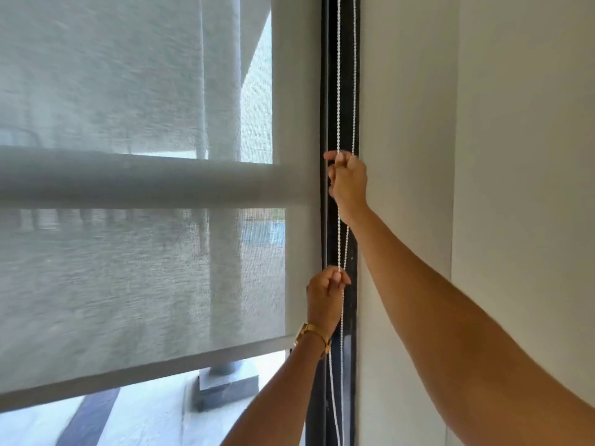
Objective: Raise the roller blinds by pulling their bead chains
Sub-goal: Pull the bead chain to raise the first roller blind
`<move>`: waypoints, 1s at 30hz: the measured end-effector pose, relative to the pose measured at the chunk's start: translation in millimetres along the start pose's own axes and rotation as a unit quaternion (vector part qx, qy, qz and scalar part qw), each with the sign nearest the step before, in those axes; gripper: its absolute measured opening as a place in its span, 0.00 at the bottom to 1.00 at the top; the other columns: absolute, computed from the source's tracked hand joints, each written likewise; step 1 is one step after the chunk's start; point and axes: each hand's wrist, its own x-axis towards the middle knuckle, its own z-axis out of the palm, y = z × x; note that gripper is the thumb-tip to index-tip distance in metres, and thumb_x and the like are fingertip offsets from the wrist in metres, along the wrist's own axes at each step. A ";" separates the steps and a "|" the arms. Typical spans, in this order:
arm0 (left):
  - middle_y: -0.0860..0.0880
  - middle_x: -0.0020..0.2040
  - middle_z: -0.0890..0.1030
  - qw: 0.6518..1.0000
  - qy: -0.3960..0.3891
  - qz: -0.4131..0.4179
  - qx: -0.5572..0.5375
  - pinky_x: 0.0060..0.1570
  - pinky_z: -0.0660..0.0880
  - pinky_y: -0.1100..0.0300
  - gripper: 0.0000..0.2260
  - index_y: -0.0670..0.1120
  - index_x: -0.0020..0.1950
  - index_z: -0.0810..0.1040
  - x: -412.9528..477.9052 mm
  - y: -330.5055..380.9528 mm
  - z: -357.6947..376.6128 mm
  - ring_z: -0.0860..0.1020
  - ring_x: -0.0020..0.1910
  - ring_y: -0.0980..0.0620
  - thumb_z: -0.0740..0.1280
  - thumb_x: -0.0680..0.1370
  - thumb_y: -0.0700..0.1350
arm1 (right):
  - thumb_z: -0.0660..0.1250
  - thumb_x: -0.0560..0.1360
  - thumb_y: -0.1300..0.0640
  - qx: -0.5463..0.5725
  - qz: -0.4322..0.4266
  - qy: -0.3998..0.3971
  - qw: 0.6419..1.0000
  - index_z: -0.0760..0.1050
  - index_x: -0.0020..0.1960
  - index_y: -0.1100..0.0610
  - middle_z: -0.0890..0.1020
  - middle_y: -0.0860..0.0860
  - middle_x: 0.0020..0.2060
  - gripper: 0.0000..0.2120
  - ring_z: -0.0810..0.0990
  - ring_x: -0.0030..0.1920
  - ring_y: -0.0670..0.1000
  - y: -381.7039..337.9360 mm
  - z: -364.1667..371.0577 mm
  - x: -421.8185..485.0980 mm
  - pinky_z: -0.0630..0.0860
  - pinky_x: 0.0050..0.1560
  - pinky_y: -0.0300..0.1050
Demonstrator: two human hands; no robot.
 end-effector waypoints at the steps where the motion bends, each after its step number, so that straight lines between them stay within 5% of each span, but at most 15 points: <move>1: 0.58 0.27 0.75 1.000 -0.027 -0.014 -0.001 0.36 0.71 0.65 0.16 0.48 0.36 0.76 -0.9 -4.9 -0.9 0.72 0.28 0.60 0.56 0.80 0.37 | 0.53 0.81 0.59 -0.011 -0.022 0.008 1.000 0.76 0.44 0.56 0.72 0.47 0.30 0.14 0.67 0.30 0.45 7.5 -1.5 -2.8 0.63 0.27 0.34; 4: 0.57 0.34 0.83 0.993 -0.090 -0.079 -0.012 0.52 0.74 0.53 0.15 0.52 0.44 0.80 8.6 0.2 -6.0 0.80 0.38 0.60 0.56 0.81 0.42 | 0.52 0.78 0.62 -0.033 -0.050 0.012 0.998 0.70 0.34 0.50 0.69 0.48 0.29 0.17 0.65 0.31 0.48 24.1 -9.8 -14.8 0.60 0.28 0.41; 8: 0.45 0.55 0.82 0.990 -0.037 -0.080 -0.114 0.58 0.72 0.53 0.17 0.42 0.62 0.76 52.2 43.4 -11.0 0.78 0.56 0.50 0.53 0.82 0.49 | 0.54 0.78 0.65 -0.071 -0.046 0.028 0.996 0.69 0.36 0.53 0.71 0.49 0.31 0.15 0.69 0.32 0.46 47.3 -24.3 -46.4 0.67 0.33 0.35; 13: 0.42 0.52 0.82 0.989 -0.053 -0.006 -0.137 0.50 0.76 0.55 0.23 0.41 0.66 0.72 123.5 124.7 -6.5 0.80 0.48 0.48 0.48 0.82 0.54 | 0.58 0.77 0.57 -0.080 0.001 0.038 0.996 0.69 0.34 0.46 0.72 0.48 0.30 0.13 0.70 0.33 0.51 113.1 -39.6 -110.1 0.70 0.36 0.48; 17: 0.50 0.34 0.74 0.992 -0.002 0.020 -0.122 0.24 0.67 0.67 0.15 0.40 0.59 0.77 140.8 145.6 -1.4 0.68 0.27 0.57 0.56 0.82 0.45 | 0.57 0.78 0.48 -0.139 0.030 0.012 0.990 0.74 0.41 0.54 0.75 0.47 0.31 0.13 0.77 0.35 0.50 144.7 -44.2 -152.0 0.76 0.38 0.45; 20: 0.52 0.29 0.70 0.992 0.060 0.049 -0.099 0.28 0.64 0.67 0.13 0.41 0.51 0.82 128.2 131.1 1.2 0.64 0.27 0.57 0.58 0.81 0.42 | 0.56 0.78 0.48 -0.074 0.099 -0.054 0.991 0.76 0.42 0.57 0.77 0.53 0.31 0.16 0.73 0.31 0.49 151.1 -44.3 -157.5 0.69 0.32 0.41; 23: 0.48 0.30 0.74 0.992 0.078 0.073 -0.066 0.34 0.69 0.68 0.12 0.39 0.47 0.82 113.6 117.1 -2.7 0.68 0.29 0.58 0.59 0.80 0.39 | 0.53 0.81 0.49 0.012 0.173 -0.073 0.982 0.76 0.54 0.57 0.83 0.57 0.48 0.17 0.82 0.45 0.54 126.5 -39.9 -136.3 0.79 0.45 0.44; 26: 0.39 0.35 0.78 0.994 0.085 0.049 -0.047 0.36 0.72 0.67 0.12 0.41 0.44 0.82 90.4 93.4 -8.6 0.74 0.31 0.60 0.59 0.79 0.37 | 0.48 0.81 0.46 0.080 0.138 -0.045 0.986 0.74 0.60 0.57 0.81 0.53 0.53 0.22 0.80 0.51 0.50 79.1 -30.0 -92.3 0.78 0.50 0.42; 30: 0.53 0.30 0.75 0.997 0.076 0.018 -0.023 0.34 0.69 0.70 0.16 0.46 0.34 0.77 47.7 53.0 -9.2 0.71 0.29 0.63 0.59 0.76 0.31 | 0.49 0.82 0.49 0.083 0.079 -0.048 0.992 0.70 0.64 0.62 0.80 0.60 0.58 0.22 0.80 0.54 0.54 33.4 -17.6 -38.9 0.76 0.52 0.40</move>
